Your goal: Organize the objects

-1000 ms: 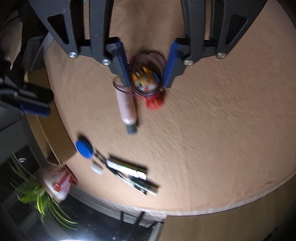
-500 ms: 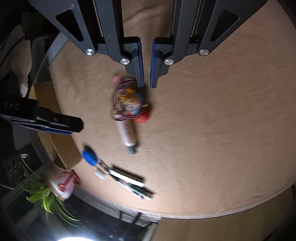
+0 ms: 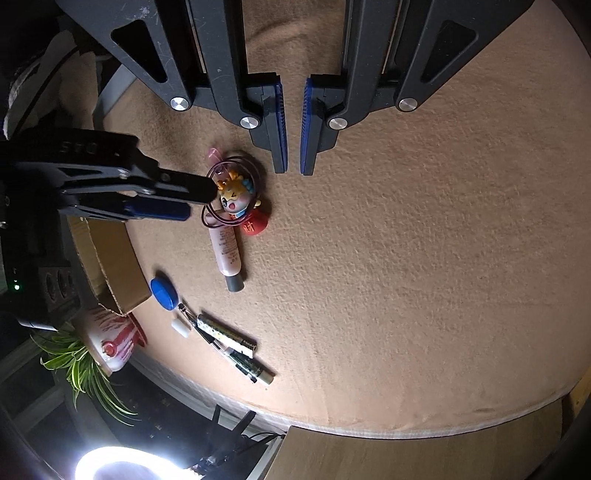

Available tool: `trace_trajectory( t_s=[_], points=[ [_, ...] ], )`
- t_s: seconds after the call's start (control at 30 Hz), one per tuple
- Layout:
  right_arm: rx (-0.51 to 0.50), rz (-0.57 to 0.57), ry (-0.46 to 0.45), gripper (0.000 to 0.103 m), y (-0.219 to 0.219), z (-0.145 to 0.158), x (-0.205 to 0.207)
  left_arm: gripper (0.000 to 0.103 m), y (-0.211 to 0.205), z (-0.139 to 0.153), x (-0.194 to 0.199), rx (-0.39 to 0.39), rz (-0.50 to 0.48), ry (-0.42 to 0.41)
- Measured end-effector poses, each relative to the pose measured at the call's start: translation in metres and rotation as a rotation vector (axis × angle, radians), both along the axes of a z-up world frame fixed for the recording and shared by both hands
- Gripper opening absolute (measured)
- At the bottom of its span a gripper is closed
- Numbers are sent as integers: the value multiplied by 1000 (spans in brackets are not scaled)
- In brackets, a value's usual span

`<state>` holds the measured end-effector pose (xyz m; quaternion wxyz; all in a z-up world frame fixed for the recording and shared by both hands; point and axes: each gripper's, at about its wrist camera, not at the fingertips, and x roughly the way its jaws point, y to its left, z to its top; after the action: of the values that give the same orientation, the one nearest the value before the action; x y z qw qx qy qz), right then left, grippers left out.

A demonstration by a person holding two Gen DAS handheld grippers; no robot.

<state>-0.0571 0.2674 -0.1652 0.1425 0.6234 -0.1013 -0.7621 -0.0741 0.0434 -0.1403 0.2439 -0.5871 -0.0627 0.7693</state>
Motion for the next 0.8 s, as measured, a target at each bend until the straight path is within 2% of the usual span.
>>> trace_trajectory(
  t_s=[0.03, 0.1, 0.23, 0.6, 0.67, 0.73, 0.8],
  points=[
    [1, 2, -1, 34, -2, -1, -1, 7, 0, -1, -1, 0, 3, 0],
    [-5, 19, -9, 19, -7, -2, 0, 7, -3, 0, -1, 2, 13, 1],
    [18, 61, 4, 5, -20, -2, 6, 7, -8, 0, -2, 3, 33, 1],
    [0, 92, 38, 2, -25, 9, 20, 7, -18, 2, -6, 11, 64, 5],
    [48, 83, 71, 7, -22, 13, 20, 7, -17, 1, -7, 13, 64, 5],
    [52, 70, 45, 19, -21, 9, 15, 7, -15, 1, -7, 14, 62, 5],
    [39, 62, 33, 23, -20, 5, 11, 7, -12, 1, -6, 13, 58, 6]
  ],
)
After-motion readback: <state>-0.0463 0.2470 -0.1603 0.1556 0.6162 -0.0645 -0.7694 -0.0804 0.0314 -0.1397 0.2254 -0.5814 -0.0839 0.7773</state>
